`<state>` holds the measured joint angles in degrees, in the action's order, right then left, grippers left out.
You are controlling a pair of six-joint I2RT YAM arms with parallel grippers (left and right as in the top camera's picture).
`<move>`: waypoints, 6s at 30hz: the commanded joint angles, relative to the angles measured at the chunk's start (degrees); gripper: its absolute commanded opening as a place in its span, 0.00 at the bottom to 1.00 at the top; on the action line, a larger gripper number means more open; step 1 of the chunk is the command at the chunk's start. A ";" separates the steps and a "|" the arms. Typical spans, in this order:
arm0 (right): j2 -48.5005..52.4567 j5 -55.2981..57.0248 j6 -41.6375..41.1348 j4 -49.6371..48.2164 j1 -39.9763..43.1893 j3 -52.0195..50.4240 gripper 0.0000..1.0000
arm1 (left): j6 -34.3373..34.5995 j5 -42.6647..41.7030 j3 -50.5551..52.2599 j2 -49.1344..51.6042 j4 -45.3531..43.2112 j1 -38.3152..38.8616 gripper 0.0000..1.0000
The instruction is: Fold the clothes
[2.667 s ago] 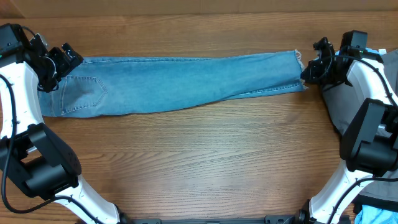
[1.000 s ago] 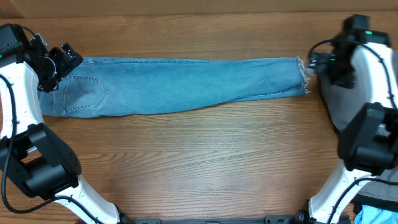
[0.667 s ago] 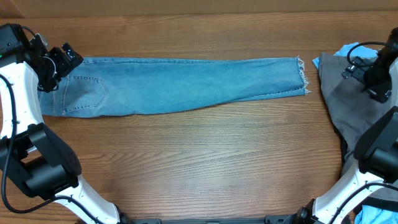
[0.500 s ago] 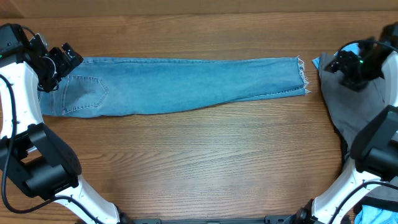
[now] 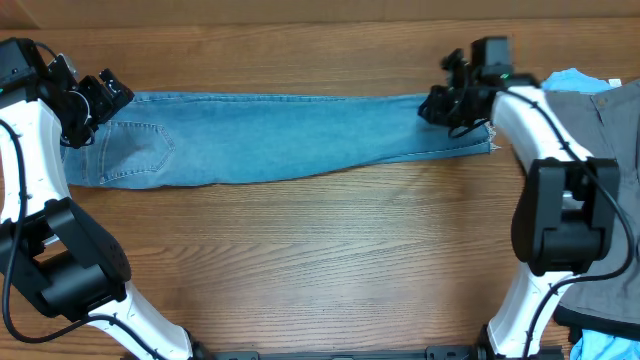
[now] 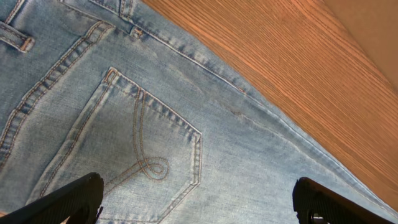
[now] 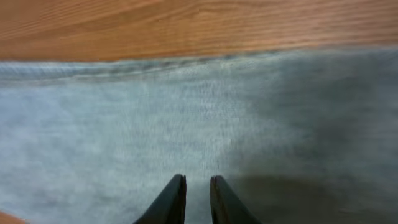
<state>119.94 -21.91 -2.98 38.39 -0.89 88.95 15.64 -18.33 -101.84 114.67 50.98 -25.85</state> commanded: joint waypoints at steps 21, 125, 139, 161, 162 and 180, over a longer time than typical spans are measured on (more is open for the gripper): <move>-1.38 19.69 -3.63 5.18 7.28 0.76 0.04 | -0.66 -0.57 -1.51 -1.40 -0.22 0.00 1.00; 11.21 14.36 -3.02 39.93 7.08 46.75 1.00 | -8.74 33.79 -24.02 13.53 5.09 13.18 0.21; 11.21 14.36 -3.02 39.93 7.08 46.75 1.00 | -3.48 21.29 -22.71 28.83 10.25 1.79 0.20; 11.21 14.36 -3.02 39.93 7.08 46.75 1.00 | 1.11 11.30 -39.63 17.66 33.03 3.15 1.00; 11.21 14.36 -3.02 39.93 7.08 46.77 1.00 | 1.11 11.30 -39.63 17.66 32.98 3.15 1.00; 11.21 20.92 -2.49 51.21 9.40 46.34 1.00 | 1.11 11.28 -39.63 17.66 32.98 3.10 1.00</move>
<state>132.86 -3.95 -5.93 89.17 6.46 134.47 16.19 -6.48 -141.47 131.74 84.01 -22.85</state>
